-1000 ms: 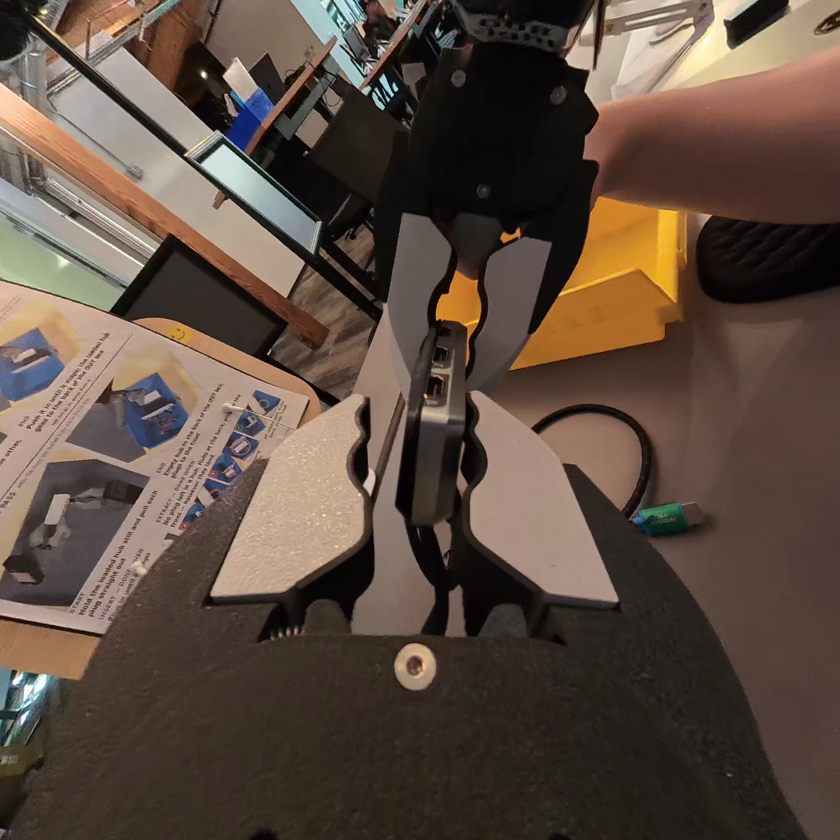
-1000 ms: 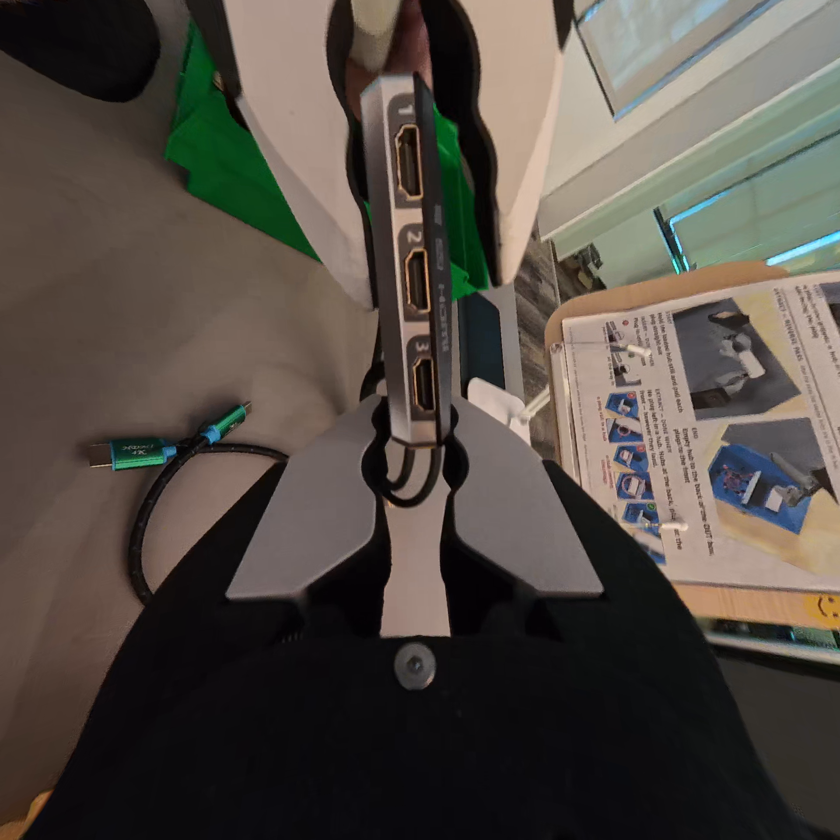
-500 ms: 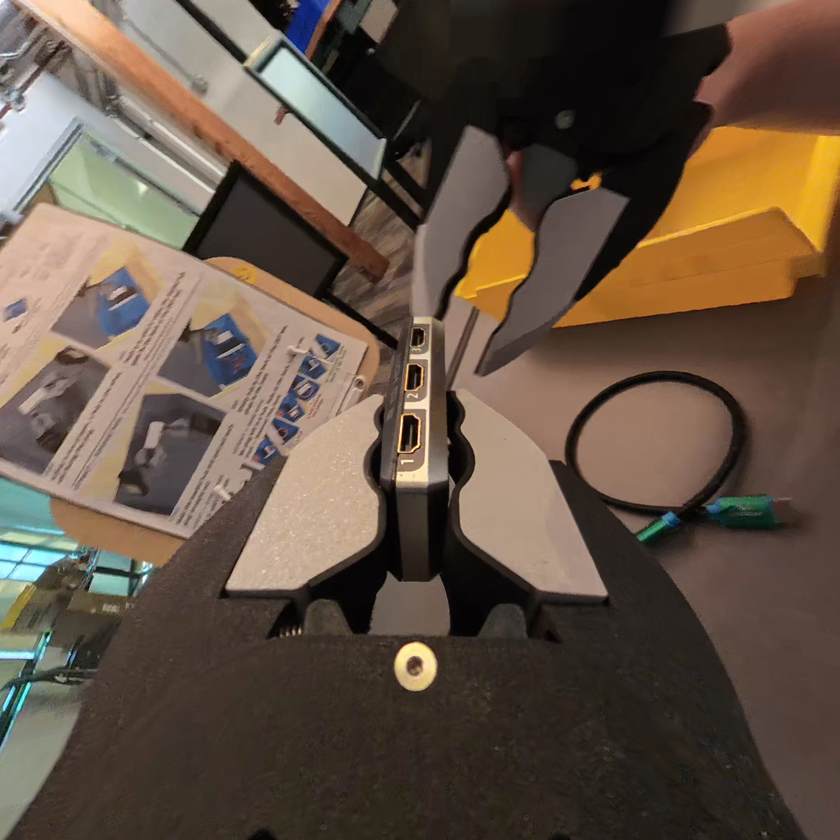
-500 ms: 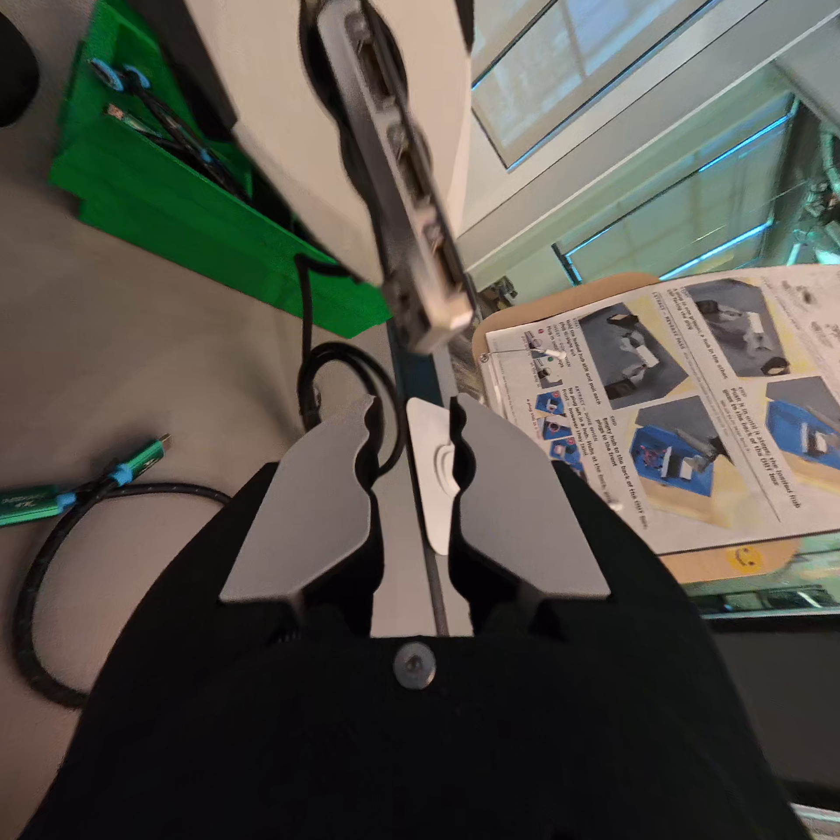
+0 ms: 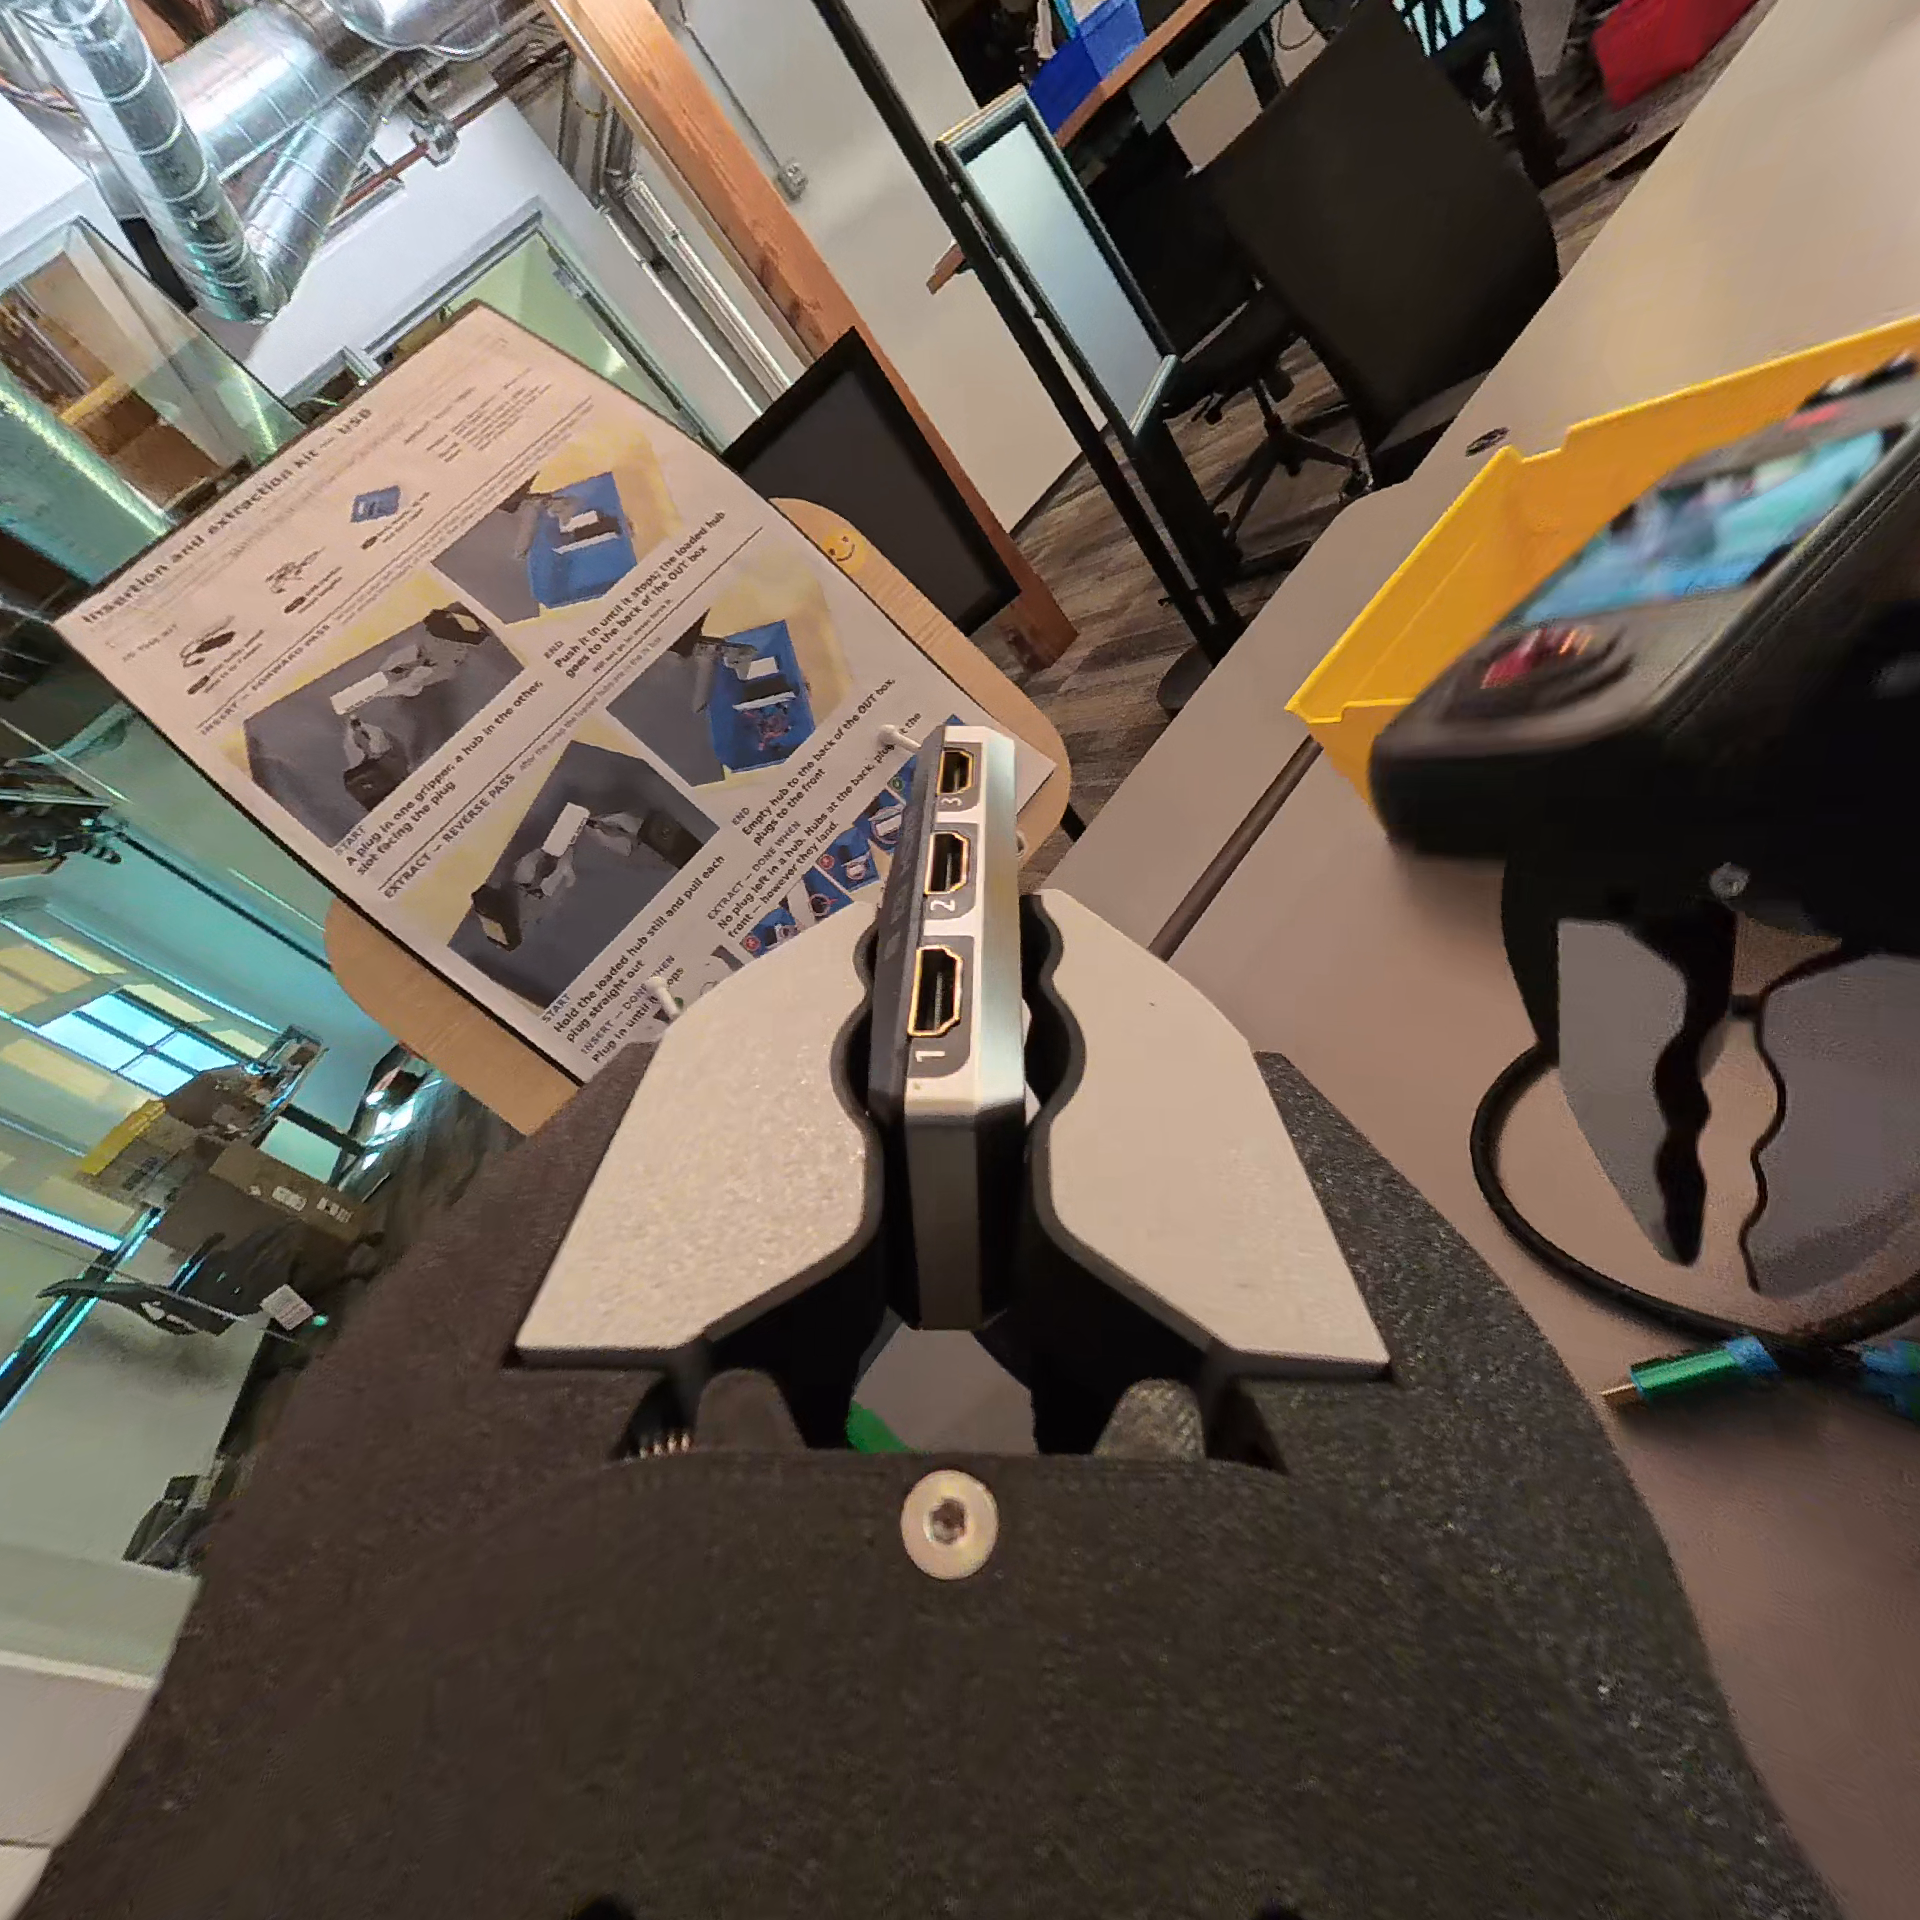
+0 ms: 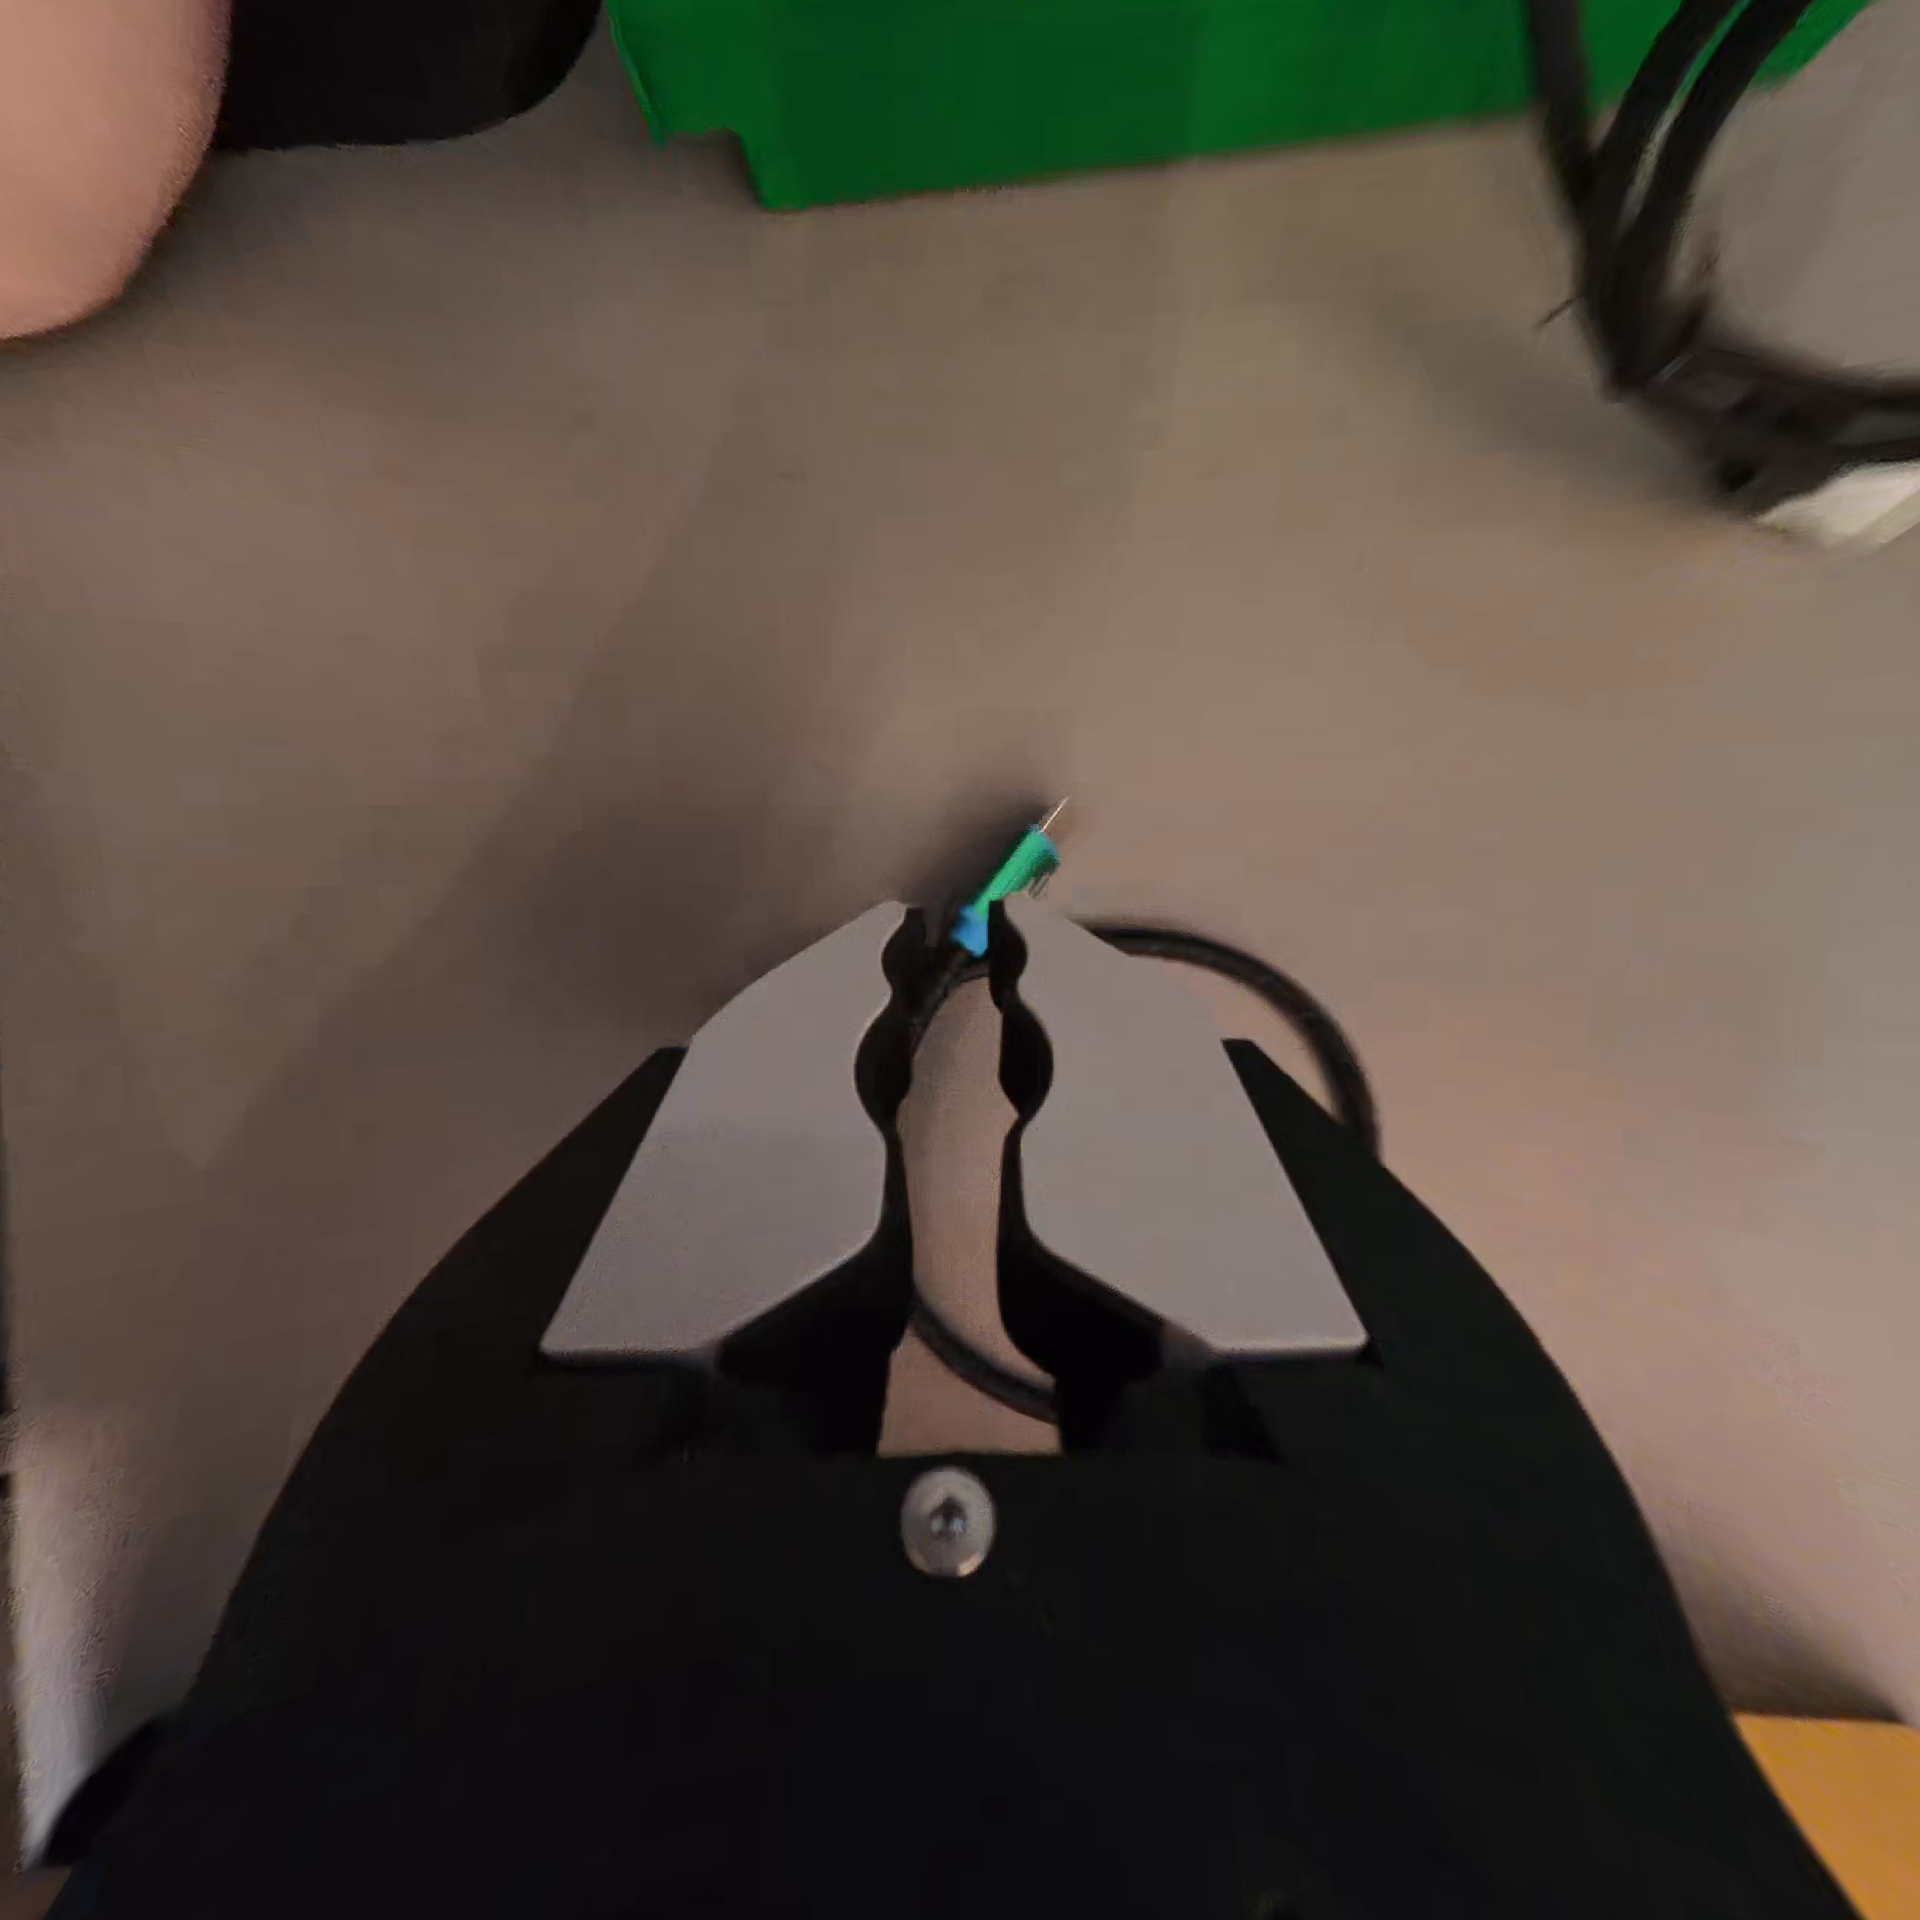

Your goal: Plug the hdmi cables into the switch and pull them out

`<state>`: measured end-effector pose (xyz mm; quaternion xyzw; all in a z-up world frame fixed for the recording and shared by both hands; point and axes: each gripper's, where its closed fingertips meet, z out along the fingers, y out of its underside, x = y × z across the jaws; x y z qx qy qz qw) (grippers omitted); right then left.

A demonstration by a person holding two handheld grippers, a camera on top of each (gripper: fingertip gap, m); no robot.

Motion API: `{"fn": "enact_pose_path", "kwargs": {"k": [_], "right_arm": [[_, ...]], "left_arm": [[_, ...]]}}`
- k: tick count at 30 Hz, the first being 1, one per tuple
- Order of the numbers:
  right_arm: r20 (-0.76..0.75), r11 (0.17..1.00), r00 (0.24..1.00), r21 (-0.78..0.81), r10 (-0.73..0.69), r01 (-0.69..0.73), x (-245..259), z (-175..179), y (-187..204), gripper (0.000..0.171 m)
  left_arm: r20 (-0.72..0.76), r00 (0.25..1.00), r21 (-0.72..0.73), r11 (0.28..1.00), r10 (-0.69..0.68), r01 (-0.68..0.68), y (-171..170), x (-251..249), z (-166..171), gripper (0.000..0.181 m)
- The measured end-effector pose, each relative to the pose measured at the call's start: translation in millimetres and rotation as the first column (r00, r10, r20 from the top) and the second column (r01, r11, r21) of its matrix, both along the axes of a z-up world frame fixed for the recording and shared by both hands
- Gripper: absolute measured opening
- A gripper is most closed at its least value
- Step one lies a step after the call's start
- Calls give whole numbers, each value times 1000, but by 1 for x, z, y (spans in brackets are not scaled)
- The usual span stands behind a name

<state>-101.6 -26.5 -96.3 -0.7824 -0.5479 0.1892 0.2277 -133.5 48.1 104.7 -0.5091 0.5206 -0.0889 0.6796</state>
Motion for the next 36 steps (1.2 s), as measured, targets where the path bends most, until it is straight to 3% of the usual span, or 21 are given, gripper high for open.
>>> {"fn": "enact_pose_path", "kwargs": {"k": [5,11,27,29,36], "right_arm": [[178,982,981,-156,-78,107,15,-39,-10,15],[81,919,979,-338,-185,201,7,-46,-11,16],[62,903,974,-368,-216,224,-8,-58,-8,18],[56,889,968,-386,-245,247,-6,-60,-4,26],[8,869,976,-455,-216,196,-18,-60,-12,18]], "left_arm": [[20,1000,1,1000,-10,10,1,-4,3,23],[18,1000,33,999,-25,24,0,-2,4,23],[-23,999,47,999,-24,25,-3,3,-1,24],[-31,999,56,998,-18,20,-3,3,-1,23],[-19,1000,52,998,-21,22,-3,1,1,23]]}}
